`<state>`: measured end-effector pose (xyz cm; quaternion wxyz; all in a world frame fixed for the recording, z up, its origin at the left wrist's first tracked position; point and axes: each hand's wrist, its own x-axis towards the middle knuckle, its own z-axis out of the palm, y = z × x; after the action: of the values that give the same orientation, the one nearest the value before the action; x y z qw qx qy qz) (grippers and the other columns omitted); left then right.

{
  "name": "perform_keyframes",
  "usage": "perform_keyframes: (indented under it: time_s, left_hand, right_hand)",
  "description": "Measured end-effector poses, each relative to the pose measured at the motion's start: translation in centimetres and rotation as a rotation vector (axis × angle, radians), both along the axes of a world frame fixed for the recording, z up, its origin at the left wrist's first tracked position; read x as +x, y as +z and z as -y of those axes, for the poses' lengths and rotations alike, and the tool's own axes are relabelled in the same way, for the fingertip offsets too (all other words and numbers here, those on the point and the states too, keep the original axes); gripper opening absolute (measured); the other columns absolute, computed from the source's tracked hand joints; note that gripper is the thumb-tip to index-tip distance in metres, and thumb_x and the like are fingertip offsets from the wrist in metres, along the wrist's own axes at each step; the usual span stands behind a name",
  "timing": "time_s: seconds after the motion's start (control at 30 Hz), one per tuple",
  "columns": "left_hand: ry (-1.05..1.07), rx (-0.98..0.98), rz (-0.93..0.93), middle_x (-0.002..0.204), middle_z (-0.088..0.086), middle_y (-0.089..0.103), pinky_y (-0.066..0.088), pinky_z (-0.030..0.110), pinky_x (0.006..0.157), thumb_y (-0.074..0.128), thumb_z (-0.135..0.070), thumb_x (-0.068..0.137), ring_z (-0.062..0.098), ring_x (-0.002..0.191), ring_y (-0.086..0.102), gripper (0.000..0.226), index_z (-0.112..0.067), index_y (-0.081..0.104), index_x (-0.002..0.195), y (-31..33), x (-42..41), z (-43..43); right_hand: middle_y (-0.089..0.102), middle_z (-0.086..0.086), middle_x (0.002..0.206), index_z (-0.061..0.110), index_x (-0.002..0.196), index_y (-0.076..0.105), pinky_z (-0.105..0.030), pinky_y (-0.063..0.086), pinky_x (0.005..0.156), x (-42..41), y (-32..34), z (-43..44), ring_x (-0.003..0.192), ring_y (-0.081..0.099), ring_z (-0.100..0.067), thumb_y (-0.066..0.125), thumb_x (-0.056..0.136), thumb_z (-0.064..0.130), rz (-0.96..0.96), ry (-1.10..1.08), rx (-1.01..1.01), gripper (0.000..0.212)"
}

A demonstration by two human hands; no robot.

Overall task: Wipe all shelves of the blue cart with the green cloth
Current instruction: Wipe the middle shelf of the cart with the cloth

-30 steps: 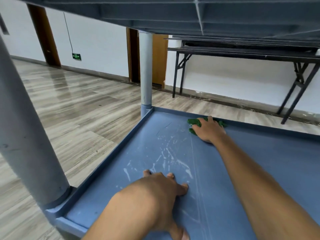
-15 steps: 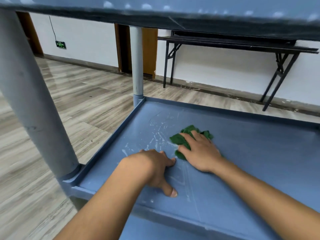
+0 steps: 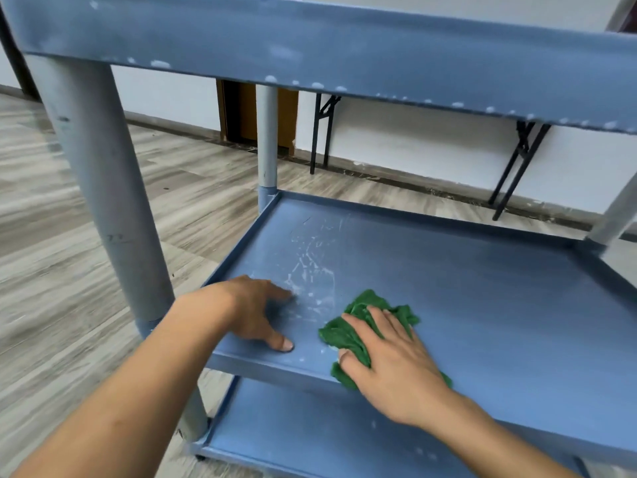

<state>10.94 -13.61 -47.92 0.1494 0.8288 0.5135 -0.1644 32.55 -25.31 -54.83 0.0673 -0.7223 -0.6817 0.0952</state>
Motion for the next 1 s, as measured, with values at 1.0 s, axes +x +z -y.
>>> perform_keyframes:
  time_s: [1.0]
  left_hand:
    - [0.002, -0.023, 0.089, 0.159, -0.022, 0.004, 0.020, 0.038, 0.112, 0.069, -0.065, 0.073, 0.022, 0.145, 0.015, 0.096, -0.059, 0.007, 0.145, -1.0, -0.4, 0.0]
  right_hand:
    - [0.027, -0.016, 0.163, 0.032, 0.156, 0.032, -0.061, 0.028, 0.116, 6.5, -0.6, -35.4, 0.142, 0.037, -0.043, 0.029, 0.096, 0.066, 0.028, -0.209, 0.070, 0.069]
